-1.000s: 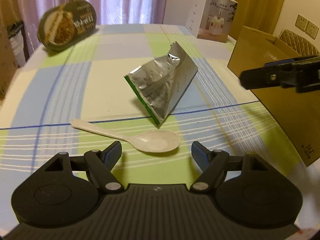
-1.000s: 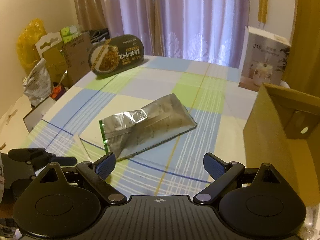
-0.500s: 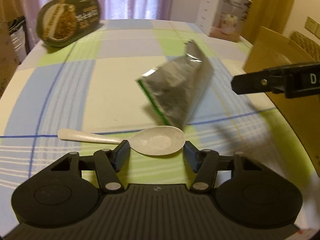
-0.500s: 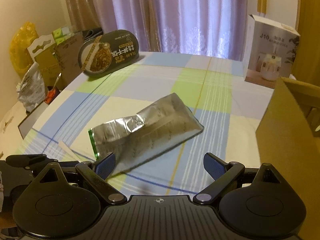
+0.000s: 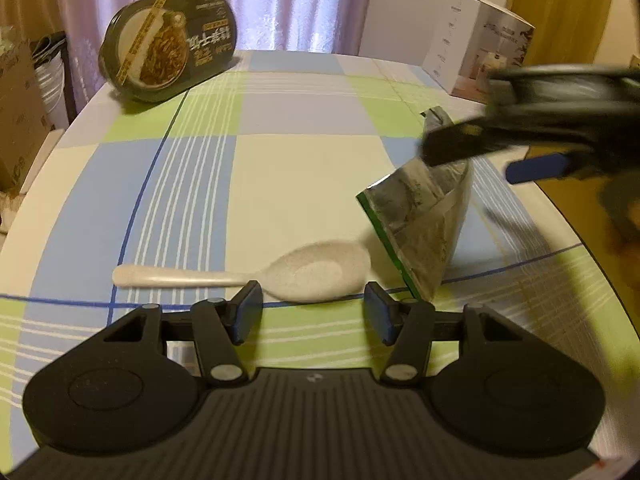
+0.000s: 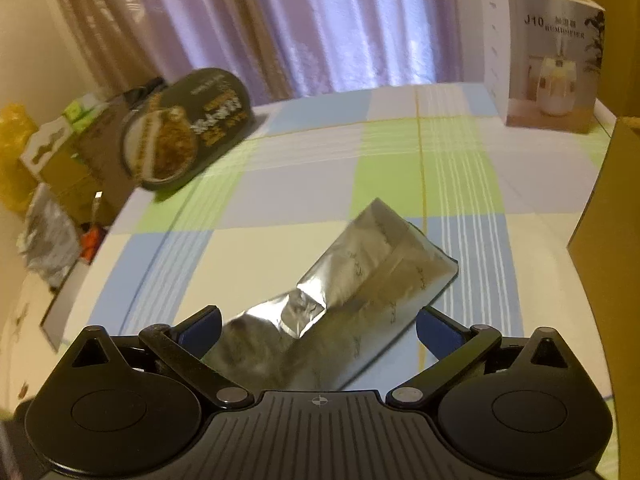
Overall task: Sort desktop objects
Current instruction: 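Close the right tool on the silver foil packet while the left tool approaches the white spoon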
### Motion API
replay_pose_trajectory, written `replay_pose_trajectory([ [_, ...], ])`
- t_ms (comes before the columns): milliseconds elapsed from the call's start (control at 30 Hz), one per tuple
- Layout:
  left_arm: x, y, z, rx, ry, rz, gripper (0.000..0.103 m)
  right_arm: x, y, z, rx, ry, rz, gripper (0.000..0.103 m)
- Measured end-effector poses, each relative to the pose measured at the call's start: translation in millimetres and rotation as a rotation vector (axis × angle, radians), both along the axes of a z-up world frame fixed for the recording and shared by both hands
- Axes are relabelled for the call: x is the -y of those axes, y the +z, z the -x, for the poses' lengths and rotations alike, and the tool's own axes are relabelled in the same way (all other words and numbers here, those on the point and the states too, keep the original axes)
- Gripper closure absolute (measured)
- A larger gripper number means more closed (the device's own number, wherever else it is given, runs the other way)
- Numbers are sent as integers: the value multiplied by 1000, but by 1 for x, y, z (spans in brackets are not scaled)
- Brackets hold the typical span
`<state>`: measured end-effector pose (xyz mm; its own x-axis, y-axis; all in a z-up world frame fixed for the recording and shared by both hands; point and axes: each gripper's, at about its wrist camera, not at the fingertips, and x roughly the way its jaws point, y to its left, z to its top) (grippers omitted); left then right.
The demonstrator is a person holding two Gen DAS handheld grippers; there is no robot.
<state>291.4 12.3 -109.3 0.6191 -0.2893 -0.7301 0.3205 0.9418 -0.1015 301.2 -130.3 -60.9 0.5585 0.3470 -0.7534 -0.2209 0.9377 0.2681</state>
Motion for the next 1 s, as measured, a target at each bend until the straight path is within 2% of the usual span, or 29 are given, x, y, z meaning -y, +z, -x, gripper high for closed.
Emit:
replay_pose_trajectory([
  [167,1,3,3,40,-38,-70,50,-7,-13,-20,-70,-55,8,2],
  [300,-7,4,2,62,-68,-102,45,-9,-23,-26,-112,-39,3,3],
  [367,-11,5,2,82,-81,-114,45,-11,-25,-24,-117,-9,28,9],
  [433,-15,6,0,96,-99,-111,44,-9,-24,-19,-106,17,48,25],
  [467,-16,6,0,101,-111,-106,44,-6,-23,-16,-101,32,53,29],
  [533,-15,6,-1,113,-147,-106,42,0,-20,-10,-93,64,62,43],
  [600,-13,5,-3,121,-180,-113,42,6,-16,-3,-79,96,83,49],
  [667,-8,3,-4,125,-216,-116,42,12,-12,6,-59,135,114,52],
  [833,10,-4,-3,166,-328,-160,41,24,-12,27,-29,197,169,54],
  [1000,21,-13,-1,178,-370,-209,43,38,-12,44,-14,202,180,55],
])
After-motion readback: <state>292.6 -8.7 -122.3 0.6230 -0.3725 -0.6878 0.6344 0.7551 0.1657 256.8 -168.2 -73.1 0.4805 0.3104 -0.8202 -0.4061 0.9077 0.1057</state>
